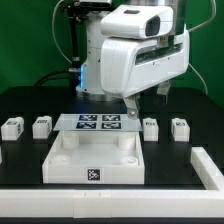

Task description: Assemble one leg

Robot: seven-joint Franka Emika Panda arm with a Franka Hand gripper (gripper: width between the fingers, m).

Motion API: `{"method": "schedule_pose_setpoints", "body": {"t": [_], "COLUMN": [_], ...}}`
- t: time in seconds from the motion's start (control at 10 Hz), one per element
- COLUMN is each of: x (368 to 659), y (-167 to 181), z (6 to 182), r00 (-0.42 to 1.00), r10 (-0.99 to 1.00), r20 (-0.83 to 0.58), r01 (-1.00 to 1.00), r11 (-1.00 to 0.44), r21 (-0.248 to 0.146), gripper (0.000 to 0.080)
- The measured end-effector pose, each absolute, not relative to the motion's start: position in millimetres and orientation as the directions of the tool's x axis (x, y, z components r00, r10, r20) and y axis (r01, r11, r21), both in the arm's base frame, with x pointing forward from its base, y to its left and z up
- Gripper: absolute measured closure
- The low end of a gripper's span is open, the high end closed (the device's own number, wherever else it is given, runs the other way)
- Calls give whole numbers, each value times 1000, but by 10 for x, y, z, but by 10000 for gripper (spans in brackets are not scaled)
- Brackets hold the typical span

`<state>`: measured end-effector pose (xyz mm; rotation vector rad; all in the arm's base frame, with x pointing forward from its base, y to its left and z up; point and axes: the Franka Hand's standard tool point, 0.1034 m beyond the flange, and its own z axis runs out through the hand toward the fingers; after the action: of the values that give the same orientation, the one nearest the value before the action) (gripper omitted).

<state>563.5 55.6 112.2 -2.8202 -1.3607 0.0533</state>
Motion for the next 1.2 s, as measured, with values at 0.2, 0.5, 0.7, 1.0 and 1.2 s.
{"method": "schedule_pose_setpoints", "body": {"t": [0.2, 0.5, 0.7, 1.0, 1.2], "x": [5634, 5634, 5611, 5050, 4728], "y": [556, 555, 528, 83, -332], "z": [1121, 1119, 1112, 979, 716], "r00": [622, 618, 553, 165, -76], "r10": [783, 786, 833, 986, 997], "r20": [-26, -27, -21, -13, 5], "r01": [782, 785, 832, 986, 996], "r11": [-622, -618, -554, -165, 76], "r21": [-24, -24, -21, -24, -50], "gripper": [150, 150, 150, 150, 150]}}
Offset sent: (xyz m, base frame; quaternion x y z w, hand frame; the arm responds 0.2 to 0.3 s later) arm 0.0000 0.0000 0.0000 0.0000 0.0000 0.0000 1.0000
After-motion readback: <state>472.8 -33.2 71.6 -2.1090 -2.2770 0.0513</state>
